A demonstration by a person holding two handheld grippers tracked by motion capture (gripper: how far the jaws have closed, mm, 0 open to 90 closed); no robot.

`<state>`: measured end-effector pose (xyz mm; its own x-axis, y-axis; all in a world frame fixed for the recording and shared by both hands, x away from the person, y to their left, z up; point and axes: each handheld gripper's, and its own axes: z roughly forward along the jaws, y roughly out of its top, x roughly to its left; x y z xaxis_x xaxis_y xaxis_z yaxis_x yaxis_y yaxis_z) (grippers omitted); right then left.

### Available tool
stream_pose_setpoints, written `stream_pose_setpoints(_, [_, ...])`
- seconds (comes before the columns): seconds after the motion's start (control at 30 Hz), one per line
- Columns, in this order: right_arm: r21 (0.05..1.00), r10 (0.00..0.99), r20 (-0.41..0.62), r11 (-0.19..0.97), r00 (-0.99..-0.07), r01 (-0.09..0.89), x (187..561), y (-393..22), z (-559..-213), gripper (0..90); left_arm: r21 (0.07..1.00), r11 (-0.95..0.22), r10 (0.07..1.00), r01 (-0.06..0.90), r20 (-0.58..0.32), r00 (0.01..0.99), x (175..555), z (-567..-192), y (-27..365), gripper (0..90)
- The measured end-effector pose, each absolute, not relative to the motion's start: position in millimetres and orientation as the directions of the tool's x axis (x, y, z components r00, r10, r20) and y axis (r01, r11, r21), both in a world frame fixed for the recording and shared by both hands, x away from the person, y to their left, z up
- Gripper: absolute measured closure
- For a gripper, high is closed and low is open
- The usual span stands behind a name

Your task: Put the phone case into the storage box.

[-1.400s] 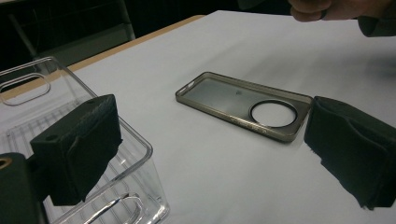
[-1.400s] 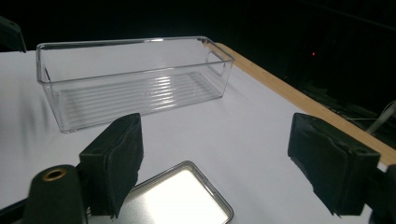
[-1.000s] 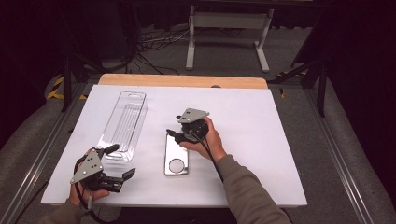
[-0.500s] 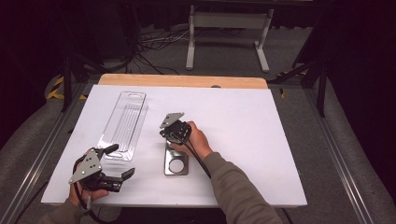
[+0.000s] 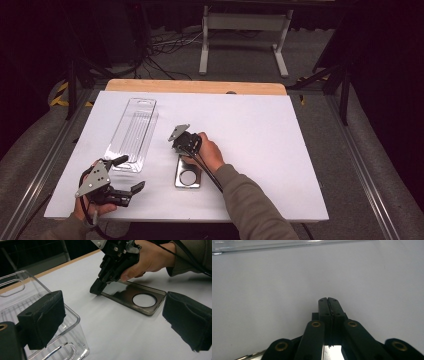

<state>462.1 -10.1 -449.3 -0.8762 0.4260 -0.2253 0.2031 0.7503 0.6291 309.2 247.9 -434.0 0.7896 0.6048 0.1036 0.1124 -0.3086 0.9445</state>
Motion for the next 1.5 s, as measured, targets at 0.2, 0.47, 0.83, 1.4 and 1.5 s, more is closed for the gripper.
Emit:
stream_pose_setpoints(0.2, [0.624, 0.441, -0.222, 0.75, -0.87, 0.22, 465.6, -14.9, -451.3, 90.0, 0.946, -0.304, 0.605, 0.115, 0.099, 0.79, 309.7, -434.1, 249.3, 5.2])
stream_pose_setpoints(0.47, [0.659, 0.532, -0.187, 0.691, -0.826, 0.296, 461.0, -55.0, -452.8, 90.0, 0.946, -0.302, 0.611, 0.117, 0.098, 0.785, 308.4, -433.8, 249.2, 5.3])
stream_pose_setpoints(0.83, [0.716, 0.639, -0.075, 0.569, -0.765, 0.405, 430.5, -115.7, -456.7, 90.0, 0.941, -0.311, 0.621, 0.134, 0.095, 0.778, 309.6, -435.2, 245.0, 5.4])
stream_pose_setpoints(1.4, [0.68, 0.617, -0.072, 0.605, -0.783, 0.414, 382.4, -138.3, -452.6, 90.0, 0.935, -0.328, 0.613, 0.131, 0.106, 0.783, 308.0, -435.6, 244.4, 5.7])
stream_pose_setpoints(1.5, [0.668, 0.614, -0.062, 0.611, -0.787, 0.424, 372.6, -141.5, -451.0, 90.0, 0.935, -0.328, 0.61, 0.134, 0.102, 0.786, 308.2, -436.2, 243.8, 5.8])
